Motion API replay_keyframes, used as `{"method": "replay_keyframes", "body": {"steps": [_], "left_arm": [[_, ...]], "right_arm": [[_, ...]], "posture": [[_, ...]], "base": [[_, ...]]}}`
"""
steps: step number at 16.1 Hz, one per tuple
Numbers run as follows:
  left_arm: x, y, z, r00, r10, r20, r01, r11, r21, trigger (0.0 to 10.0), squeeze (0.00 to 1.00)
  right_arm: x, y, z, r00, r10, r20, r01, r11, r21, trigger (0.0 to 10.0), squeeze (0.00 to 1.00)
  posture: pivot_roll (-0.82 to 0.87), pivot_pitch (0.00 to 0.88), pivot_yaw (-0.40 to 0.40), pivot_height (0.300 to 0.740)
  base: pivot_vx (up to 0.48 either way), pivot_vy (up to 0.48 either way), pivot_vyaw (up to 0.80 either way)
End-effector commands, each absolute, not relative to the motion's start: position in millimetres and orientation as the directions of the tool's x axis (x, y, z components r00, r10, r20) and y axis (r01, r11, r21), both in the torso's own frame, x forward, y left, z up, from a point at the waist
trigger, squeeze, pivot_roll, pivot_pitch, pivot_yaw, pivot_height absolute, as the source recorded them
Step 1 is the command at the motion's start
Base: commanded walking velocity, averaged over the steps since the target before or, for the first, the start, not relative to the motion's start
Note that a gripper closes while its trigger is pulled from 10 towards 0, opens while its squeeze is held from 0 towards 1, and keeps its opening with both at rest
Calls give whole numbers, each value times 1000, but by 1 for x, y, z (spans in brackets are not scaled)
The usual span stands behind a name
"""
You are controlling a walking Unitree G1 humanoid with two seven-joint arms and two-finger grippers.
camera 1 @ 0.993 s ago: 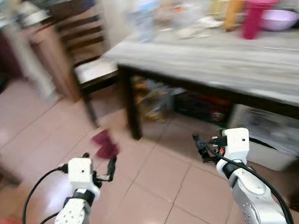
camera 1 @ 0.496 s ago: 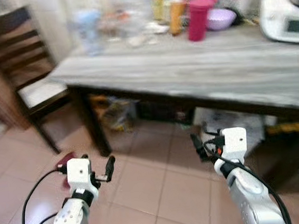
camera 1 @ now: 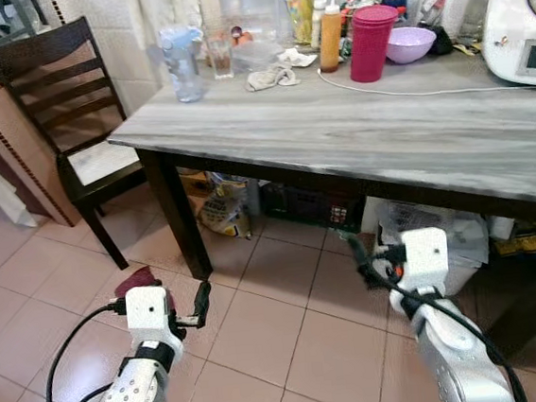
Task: Setting the table
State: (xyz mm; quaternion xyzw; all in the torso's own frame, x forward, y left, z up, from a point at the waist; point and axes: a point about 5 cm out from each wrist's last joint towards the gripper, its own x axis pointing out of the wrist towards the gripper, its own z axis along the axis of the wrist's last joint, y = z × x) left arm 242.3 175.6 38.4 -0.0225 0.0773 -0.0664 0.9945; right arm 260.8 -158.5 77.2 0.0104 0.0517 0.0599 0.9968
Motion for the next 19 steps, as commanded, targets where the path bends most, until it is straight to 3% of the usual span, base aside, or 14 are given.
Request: {"method": "replay_keyframes", "body": {"steps": [1, 4, 12, 19], "left_arm": [[241, 178, 39, 980, -124, -154, 119, 992, -37, 10000, 0], [241, 179, 37, 980, -116, -163, 113, 993, -31, 10000, 0], [242, 180, 35, 979, -102, -176, 101, 995, -20, 10000, 0], [243, 181, 35, 977, -104, -183, 103, 995, -15, 10000, 0]], "right_arm": [[260, -160, 85, 991, 121, -59, -118, 992, 46, 10000, 0], [263, -163, 85, 992, 106, -61, -102, 993, 65, 10000, 0], [264, -162, 83, 992, 107, -74, -101, 992, 72, 10000, 0], [270, -171, 81, 994, 20, -108, -16, 999, 36, 10000, 0]], "posture": [[-130, 56, 49, 740], [-134, 55, 51, 740], [-131, 56, 50, 740], [-133, 56, 54, 740]], "base": [[0, 0, 0], [0, 0, 0], [-94, 0, -738], [-251, 0, 0]]}}
